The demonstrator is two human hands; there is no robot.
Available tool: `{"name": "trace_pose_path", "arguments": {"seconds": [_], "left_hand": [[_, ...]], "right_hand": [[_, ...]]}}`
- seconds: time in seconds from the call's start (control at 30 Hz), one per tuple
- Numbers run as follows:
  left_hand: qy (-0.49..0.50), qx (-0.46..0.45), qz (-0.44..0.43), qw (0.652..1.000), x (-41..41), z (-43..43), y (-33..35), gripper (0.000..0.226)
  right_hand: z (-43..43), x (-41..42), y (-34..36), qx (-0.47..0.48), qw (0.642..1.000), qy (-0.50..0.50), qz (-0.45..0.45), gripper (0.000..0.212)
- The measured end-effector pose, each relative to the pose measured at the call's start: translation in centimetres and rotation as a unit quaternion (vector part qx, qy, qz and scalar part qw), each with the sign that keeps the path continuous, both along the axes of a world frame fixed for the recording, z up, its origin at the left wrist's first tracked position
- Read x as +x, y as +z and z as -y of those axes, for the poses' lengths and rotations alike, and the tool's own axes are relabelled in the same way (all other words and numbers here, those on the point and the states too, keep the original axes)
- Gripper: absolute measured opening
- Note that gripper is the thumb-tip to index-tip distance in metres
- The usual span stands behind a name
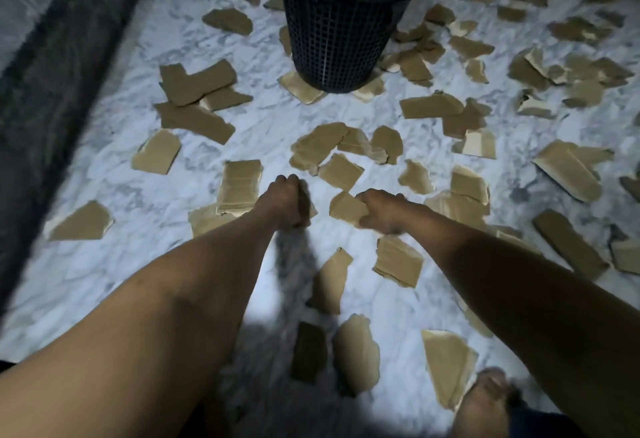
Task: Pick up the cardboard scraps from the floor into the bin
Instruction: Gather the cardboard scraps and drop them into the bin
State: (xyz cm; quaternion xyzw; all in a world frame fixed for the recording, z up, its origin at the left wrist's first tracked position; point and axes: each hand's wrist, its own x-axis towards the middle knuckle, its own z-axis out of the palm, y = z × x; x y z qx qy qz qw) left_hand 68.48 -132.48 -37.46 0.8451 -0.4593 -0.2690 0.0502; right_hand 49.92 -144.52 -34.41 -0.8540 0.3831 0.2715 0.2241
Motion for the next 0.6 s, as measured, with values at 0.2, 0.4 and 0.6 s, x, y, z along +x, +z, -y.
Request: {"name": "trace_pose_path", "arguments": {"seconds": [0.2, 0.4, 0.6], "left_hand": [[-0.062, 0.087, -0.065, 0.992, -0.3, 1.6, 0.8, 0.033], [-0.204, 0.282, -0.150, 0.925, -4.0, 3.2, 3.8, 0.029], [-0.310, 0.319, -0.029, 0.895, -10.9, 2.0, 3.2, 0.047]], "right_hand": [[0.7, -1.3, 1.2, 0.052, 0.974, 0.053, -0.212, 0.070], [-1.3, -3.4, -1.4, -0.040, 0.992, 0.039, -0.112, 0.050], [1.5, -3.1, -0.4, -0.028, 0.998, -0.053, -0.015, 0.050]]}}
